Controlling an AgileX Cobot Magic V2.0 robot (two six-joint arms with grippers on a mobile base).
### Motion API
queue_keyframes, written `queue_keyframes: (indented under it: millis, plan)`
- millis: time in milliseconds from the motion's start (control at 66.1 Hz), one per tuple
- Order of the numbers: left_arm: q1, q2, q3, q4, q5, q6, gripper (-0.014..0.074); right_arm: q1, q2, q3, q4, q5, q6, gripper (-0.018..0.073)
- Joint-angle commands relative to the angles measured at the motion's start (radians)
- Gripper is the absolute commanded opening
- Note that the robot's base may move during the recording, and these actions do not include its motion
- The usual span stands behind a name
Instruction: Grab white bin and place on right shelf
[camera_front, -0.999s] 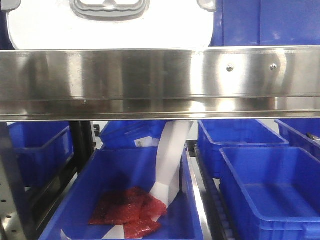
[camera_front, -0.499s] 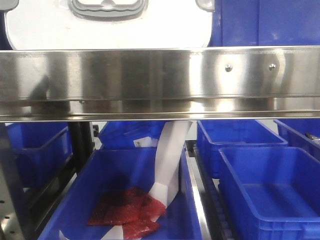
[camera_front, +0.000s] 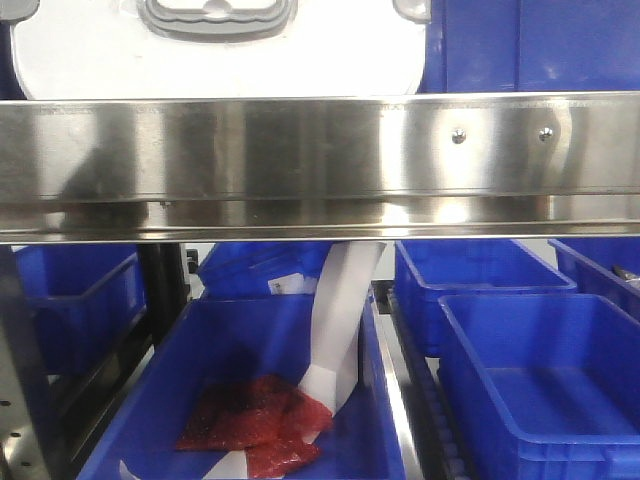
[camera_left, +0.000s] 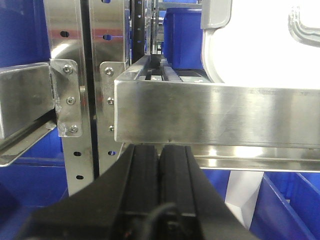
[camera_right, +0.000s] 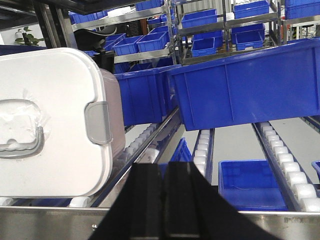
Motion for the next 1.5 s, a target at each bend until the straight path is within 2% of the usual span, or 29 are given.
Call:
queue_keyframes:
  millis: [0, 696, 757, 862, 1014, 1165, 1226, 1286, 1483]
  plan:
    - [-0.006, -0.011, 0.022, -0.001, -0.088, -0.007, -0.0116, -0.002, 0.005, -0.032, 0.006, -0.053, -0.004, 0.0073]
    - [-0.006, -0.011, 0.022, -0.001, -0.088, -0.007, -0.0116, -0.002, 0.005, -0.032, 0.007, -0.077, -0.004, 0.0073]
    - [-0.006, -0.011, 0.022, -0.001, -0.088, -0.007, -0.0116, -0.002, 0.005, -0.032, -0.018, -0.074, -0.004, 0.0073]
    - [-0.006, -0.011, 0.022, -0.001, -0.088, -0.007, -0.0116, -0.002, 0.005, -0.032, -0.176, -0.061, 0.083, 0.0073]
    - [-0.006, -0.011, 0.022, -0.001, -0.088, -0.007, -0.0116, -0.040, -0.001, -0.032, -0.568, -0.055, 0.434, 0.0073]
    - [-0.006, -0.011, 0.022, -0.001, -0.088, -0.007, -0.0116, -0.161, -0.062, -0.027, -0.901, 0.062, 0.761, 0.0073]
    - [-0.006, -0.011, 0.022, -0.001, -0.088, -0.007, -0.0116, -0.209, -0.102, -0.012, -0.978, 0.128, 0.813, 0.0073]
    - [-0.006, -0.011, 0.022, -0.001, -0.088, -0.007, -0.0116, -0.249, -0.138, 0.021, -1.012, 0.148, 0.818, 0.0073]
    - [-0.006, -0.011, 0.022, -0.001, -0.088, -0.007, -0.0116, -0.312, -0.278, 0.205, -1.022, 0.077, 0.813, 0.0073]
